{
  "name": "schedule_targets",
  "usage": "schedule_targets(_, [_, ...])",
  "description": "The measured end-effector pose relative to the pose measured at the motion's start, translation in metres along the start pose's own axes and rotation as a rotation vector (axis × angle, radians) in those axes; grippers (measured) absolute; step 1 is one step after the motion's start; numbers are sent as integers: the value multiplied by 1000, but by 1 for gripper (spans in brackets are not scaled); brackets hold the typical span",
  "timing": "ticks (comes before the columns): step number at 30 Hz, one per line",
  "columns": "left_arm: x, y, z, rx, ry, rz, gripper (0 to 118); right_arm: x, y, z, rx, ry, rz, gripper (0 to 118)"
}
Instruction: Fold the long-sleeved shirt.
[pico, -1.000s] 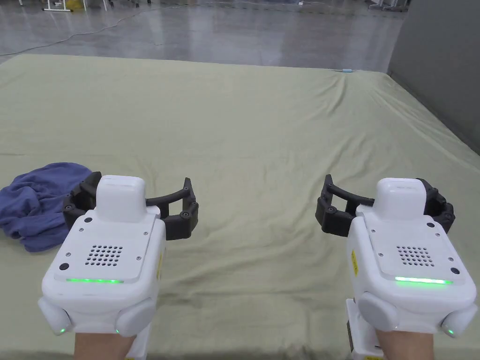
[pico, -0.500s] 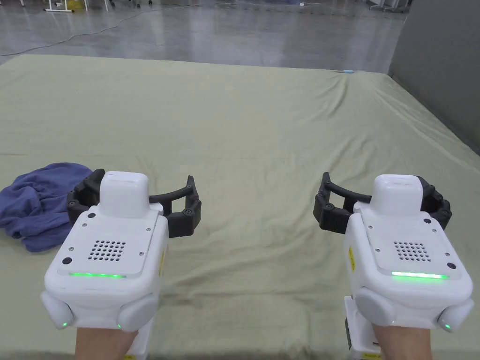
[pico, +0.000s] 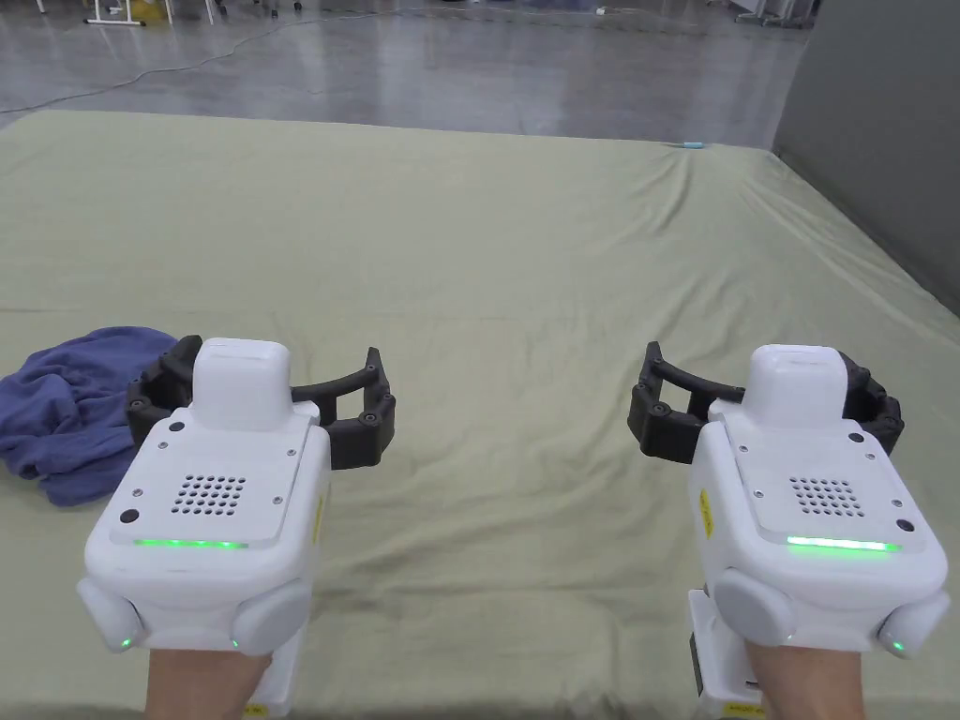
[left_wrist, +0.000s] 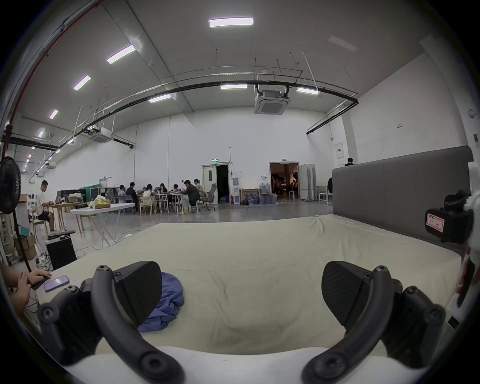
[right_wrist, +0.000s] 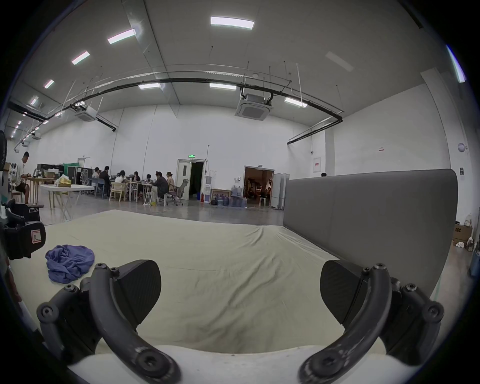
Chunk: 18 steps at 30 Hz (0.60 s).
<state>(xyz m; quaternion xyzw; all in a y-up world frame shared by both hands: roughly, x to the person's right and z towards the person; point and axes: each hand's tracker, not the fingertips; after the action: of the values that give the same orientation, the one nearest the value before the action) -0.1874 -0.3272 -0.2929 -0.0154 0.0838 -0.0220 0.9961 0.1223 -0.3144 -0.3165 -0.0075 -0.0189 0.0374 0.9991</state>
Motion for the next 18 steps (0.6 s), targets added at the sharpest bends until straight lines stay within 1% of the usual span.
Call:
schedule_targets(3, [1, 0, 0, 2, -2, 0, 118, -1, -1, 0, -1, 1, 4, 118])
schedule_targets(6, [2, -1, 0, 2, 4, 2, 118, -3, -4, 0, 15, -21, 12, 118])
schedule_targets(8, [3, -1, 1, -3, 2, 1, 118, -2, -4, 0, -2, -24, 18, 118])
schedule_targets(15, [5, -5, 0, -16, 5, 13, 118, 3, -4, 1, -8, -24, -1, 118])
schedule_targets(18, [6, -5, 1, -12, 4, -6, 118, 4, -7, 3, -1, -37, 8, 118])
